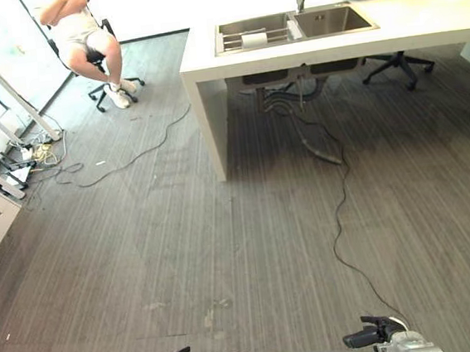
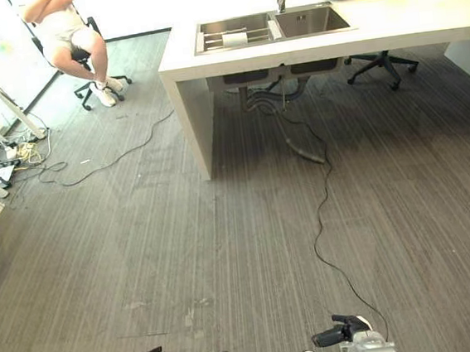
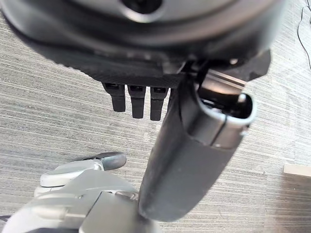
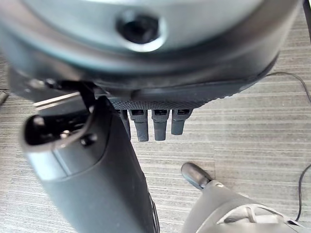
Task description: Place the dishes in the dishwasher.
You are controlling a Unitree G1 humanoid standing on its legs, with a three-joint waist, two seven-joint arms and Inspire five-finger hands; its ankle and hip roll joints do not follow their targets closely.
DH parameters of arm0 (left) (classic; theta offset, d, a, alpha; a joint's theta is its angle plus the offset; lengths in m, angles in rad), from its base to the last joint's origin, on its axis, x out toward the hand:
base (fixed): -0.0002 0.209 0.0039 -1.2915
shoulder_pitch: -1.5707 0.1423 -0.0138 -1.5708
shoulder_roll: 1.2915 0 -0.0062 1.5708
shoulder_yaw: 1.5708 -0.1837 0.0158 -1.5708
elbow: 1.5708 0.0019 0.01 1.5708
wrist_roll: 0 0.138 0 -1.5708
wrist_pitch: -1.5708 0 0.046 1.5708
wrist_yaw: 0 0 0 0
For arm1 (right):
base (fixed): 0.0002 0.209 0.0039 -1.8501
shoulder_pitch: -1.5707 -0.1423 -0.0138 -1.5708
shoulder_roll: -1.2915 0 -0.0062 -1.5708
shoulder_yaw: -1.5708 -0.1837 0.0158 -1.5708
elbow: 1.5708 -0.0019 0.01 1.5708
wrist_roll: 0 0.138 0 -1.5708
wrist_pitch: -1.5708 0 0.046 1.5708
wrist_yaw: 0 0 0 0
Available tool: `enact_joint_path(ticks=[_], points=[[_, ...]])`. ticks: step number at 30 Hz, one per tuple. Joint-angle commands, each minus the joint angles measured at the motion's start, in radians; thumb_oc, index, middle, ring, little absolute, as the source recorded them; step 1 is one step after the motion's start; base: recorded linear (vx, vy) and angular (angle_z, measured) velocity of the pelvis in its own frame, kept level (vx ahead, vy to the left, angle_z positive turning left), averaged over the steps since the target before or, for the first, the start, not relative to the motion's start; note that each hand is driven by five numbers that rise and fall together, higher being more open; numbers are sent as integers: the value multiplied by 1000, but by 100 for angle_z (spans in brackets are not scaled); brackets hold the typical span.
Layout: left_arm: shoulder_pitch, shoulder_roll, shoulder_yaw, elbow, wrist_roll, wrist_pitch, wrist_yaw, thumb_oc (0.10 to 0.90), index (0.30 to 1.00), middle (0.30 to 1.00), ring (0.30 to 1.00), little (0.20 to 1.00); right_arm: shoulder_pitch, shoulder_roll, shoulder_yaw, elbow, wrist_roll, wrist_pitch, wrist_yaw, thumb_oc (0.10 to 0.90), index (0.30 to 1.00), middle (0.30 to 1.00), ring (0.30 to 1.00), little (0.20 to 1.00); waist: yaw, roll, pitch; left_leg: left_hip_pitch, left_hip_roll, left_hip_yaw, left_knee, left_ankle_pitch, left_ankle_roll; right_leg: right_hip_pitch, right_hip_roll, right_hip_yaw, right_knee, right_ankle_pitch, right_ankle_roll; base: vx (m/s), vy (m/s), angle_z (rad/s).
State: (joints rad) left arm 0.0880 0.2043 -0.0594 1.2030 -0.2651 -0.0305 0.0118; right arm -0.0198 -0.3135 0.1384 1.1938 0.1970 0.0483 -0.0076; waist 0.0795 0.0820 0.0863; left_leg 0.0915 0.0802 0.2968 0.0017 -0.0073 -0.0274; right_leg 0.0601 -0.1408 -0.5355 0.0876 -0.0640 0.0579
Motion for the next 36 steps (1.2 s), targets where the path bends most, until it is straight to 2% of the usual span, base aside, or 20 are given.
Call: enact_joint_path(ticks=[1, 10, 13, 16, 26, 30, 36], points=[[-44, 1, 5, 10, -11, -19, 1, 800, 900, 900, 900, 900, -66, 4, 14, 40, -7, -27, -8, 800, 900, 900, 900, 900, 12, -60, 12, 8, -4, -30, -66, -12, -87, 104, -30, -23, -175, 9, 106, 17, -21, 9], [-77, -8, 22, 13, -78, -20, 31, 800, 900, 900, 900, 900, -95, 22, 34, 27, 19, -27, -9, 800, 900, 900, 900, 900, 4, -59, -1, 8, 8, -38, -69, 2, -98, 107, -11, -19, -175, -13, 88, 17, -42, 4], [-77, -26, 50, -5, -169, -20, 33, 800, 900, 900, 900, 900, -94, 29, 23, 16, 51, -29, -8, 800, 900, 900, 900, 900, 7, -59, -6, 24, 12, -37, -75, 0, -100, 123, -6, -26, -175, -21, 85, 52, -19, 4], [-85, -29, 50, -44, -193, -33, 44, 800, 900, 900, 900, 900, -111, 35, 26, -12, 70, -36, -16, 800, 900, 900, 900, 900, 5, -58, -2, 35, 15, -34, -76, -1, -103, 134, -3, -29, -175, -24, 84, 29, -15, 6], [-96, -4, 12, -81, -112, -34, 64, 800, 900, 900, 900, 900, -122, 29, 39, -39, 66, -32, -10, 800, 900, 900, 900, 900, 8, -52, 6, 24, 10, -37, -77, 1, -101, 123, -8, -32, -175, -14, 89, -7, 14, 2], [-95, 17, 5, -206, -104, -53, 74, 800, 900, 900, 900, 900, -117, 18, 34, -78, 67, -35, -16, 800, 900, 900, 900, 900, 21, -56, 17, 20, 4, -42, -80, -2, -95, 122, -16, -38, -175, -8, 93, -33, 5, 0], [-104, 39, -14, -208, -35, -42, 80, 800, 900, 900, 900, 900, -132, 8, 40, -99, 42, -30, -13, 800, 900, 900, 900, 900, 32, -66, 34, 36, -7, -44, -81, -13, -91, 138, -26, -42, -175, 4, 101, -6, 25, 1]])
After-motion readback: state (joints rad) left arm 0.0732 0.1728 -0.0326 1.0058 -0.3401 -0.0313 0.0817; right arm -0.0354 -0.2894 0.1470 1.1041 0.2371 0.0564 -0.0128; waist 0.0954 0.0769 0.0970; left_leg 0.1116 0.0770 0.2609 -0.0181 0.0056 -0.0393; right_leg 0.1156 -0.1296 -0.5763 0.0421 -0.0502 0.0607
